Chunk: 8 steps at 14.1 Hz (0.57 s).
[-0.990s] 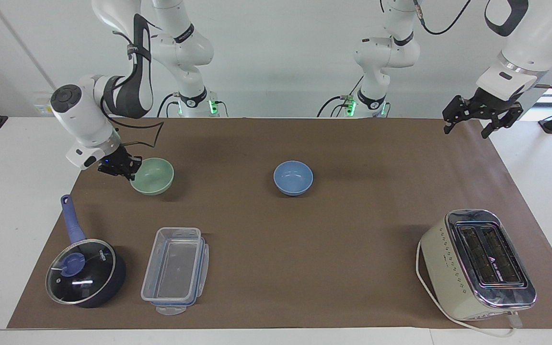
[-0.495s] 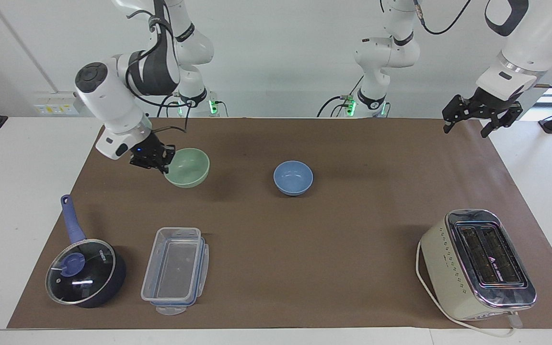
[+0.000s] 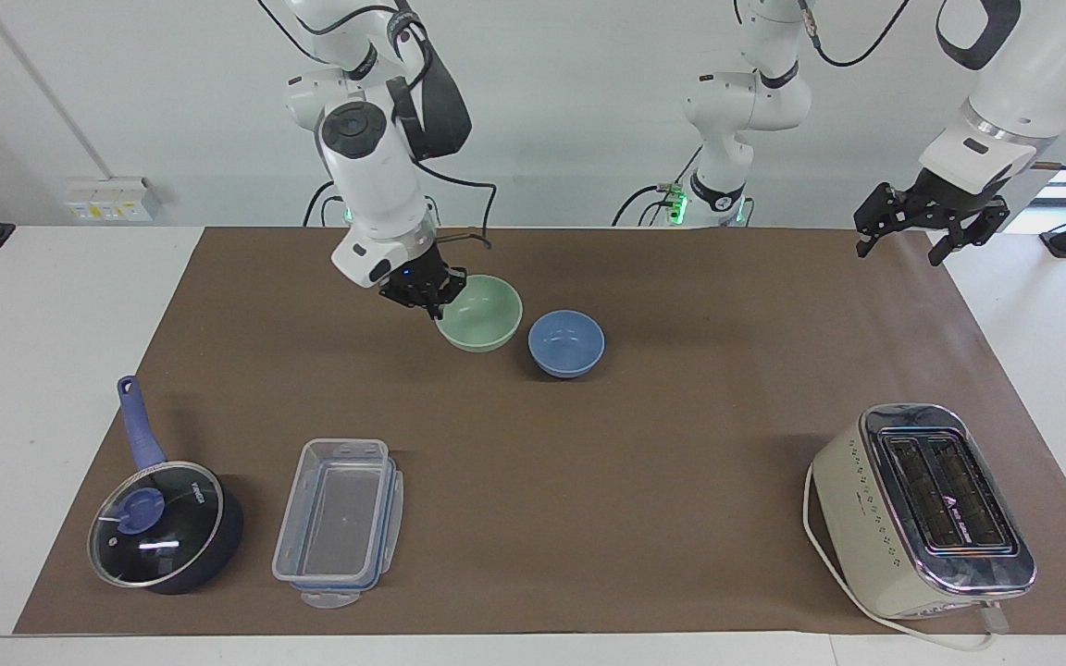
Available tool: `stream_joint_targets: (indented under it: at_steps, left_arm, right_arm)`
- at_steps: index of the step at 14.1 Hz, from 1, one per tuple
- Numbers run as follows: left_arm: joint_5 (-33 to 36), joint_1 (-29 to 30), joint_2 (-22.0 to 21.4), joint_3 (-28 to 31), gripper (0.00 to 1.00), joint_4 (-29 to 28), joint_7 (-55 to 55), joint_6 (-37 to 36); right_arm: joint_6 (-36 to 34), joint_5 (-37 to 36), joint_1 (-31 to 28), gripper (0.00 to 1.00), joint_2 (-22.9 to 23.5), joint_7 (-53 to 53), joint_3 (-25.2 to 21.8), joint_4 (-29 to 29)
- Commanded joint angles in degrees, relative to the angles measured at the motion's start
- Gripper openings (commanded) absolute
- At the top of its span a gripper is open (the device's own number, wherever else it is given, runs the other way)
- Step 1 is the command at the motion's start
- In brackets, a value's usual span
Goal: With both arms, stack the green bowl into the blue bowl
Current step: 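Carry the green bowl with the right gripper over the blue bowl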
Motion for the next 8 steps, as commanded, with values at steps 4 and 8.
stream_joint_targets:
  at_steps: [4, 8]
  left_arm:
    - [0.67, 0.61, -1.13, -0.53, 1.0, -0.53, 0.76, -0.72]
    - [0.67, 0.61, -1.22, -0.53, 1.0, -0.71, 0.76, -0.81]
  right_arm:
    - [2.1, 2.67, 5.1, 0.0, 3.15, 5.24, -0.17, 1.95]
    - [4.75, 2.32, 8.1, 0.0, 4.39, 8.86, -0.17, 1.25]
